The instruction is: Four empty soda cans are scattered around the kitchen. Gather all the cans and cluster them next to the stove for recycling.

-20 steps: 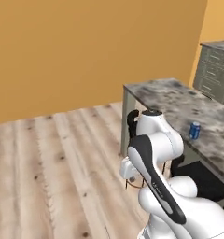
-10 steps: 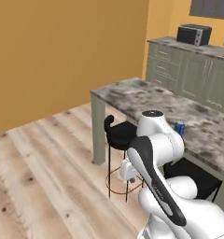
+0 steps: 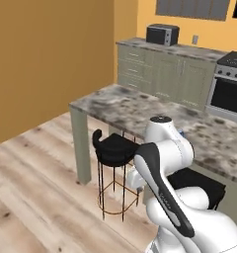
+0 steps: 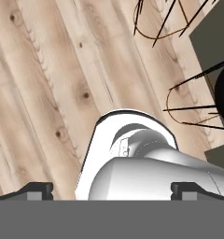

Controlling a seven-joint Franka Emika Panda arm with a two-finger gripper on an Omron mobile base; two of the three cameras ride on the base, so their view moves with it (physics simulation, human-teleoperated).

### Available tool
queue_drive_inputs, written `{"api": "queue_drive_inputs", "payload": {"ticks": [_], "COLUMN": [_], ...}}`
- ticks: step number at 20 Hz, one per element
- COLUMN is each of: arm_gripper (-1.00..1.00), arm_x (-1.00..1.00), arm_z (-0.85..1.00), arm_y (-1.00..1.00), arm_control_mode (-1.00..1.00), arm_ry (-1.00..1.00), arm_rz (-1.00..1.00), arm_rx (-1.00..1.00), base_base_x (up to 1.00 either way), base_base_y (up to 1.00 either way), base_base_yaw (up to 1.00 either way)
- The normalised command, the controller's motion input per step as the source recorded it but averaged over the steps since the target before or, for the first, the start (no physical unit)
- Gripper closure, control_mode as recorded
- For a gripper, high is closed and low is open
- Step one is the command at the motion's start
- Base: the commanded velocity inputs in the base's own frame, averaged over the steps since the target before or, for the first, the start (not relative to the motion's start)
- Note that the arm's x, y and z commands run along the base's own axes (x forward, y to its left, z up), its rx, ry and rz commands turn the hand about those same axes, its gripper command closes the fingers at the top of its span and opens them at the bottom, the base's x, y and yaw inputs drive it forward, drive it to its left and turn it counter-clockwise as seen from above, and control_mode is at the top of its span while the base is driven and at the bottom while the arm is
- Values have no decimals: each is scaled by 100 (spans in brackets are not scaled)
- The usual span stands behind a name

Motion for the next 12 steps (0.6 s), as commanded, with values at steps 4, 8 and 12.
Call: {"api": "queue_drive_inputs", "payload": {"ticks": [4,8,12], "arm_gripper": [-100,-100,-100], "arm_x": [0,0,0], "arm_z": [0,0,0], "arm_y": [0,0,0], "arm_control_mode": [100,100,100], "arm_ry": [0,0,0], "arm_rz": [0,0,0], "arm_rx": [0,0,0], "base_base_x": [27,24,9], "base_base_y": [56,59,64], "base_base_yaw": [-23,-21,-16]}}
